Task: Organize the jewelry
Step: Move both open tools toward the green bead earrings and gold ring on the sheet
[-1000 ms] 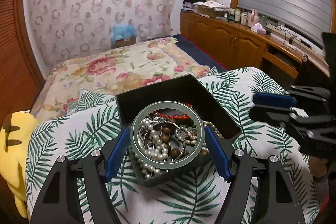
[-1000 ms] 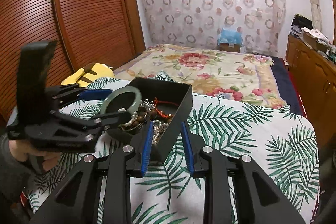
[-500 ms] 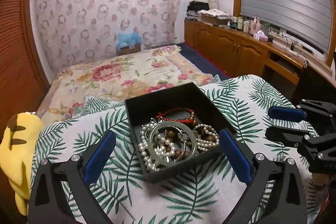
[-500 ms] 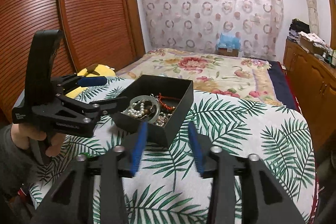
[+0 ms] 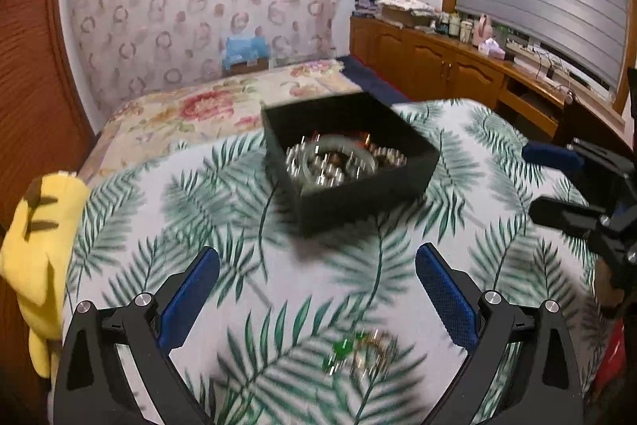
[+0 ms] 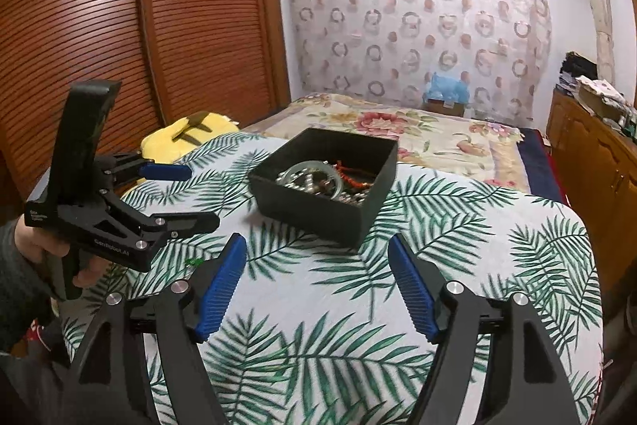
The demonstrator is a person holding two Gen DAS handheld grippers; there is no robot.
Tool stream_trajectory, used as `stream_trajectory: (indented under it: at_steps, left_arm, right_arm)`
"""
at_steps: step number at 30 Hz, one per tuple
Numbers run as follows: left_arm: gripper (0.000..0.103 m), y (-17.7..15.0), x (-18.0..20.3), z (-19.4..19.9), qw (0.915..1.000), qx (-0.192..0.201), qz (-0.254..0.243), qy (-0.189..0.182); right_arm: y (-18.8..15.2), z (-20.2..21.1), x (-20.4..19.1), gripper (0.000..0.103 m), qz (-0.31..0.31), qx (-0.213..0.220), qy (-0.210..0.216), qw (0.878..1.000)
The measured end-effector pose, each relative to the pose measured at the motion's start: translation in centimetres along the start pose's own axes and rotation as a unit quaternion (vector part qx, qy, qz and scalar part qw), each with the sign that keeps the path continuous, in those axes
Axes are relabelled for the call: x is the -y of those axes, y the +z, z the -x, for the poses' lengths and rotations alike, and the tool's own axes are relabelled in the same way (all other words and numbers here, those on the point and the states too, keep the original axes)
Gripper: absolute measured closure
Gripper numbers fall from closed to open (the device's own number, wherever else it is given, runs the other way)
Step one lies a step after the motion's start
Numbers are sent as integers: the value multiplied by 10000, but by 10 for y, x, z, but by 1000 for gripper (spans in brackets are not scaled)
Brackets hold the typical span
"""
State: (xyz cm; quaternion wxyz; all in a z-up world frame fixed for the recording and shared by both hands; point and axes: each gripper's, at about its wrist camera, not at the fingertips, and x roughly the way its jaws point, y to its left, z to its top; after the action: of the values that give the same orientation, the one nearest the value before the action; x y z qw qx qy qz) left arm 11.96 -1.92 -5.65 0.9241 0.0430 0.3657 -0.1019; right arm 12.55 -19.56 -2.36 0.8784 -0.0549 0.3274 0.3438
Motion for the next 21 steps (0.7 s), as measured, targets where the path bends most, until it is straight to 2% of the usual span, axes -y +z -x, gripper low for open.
stream_trajectory:
  at_steps: [5, 10, 14, 17, 21]
  left_arm:
    - [8, -25, -15, 0, 9995, -321, -55, 54]
    - [8, -42, -28, -1, 9981, -616, -17, 19]
    - [8, -52, -40, 2, 9976, -667, 175, -22]
    - [8, -60, -46, 4, 9971, -724, 249, 34]
    - [8, -66, -55, 6, 9966, -772, 261, 82]
  right_arm:
    - [-6, -8, -20, 28, 160, -250, 234, 9993]
    - [-9, -21, -38, 49, 277, -472, 434, 9976]
    - [-10, -38, -55, 66, 431, -728, 585, 9947]
    - [-11, -52, -68, 76, 517, -932, 756, 9914]
    - [-13, -70, -82, 82, 579, -1164, 854, 9878]
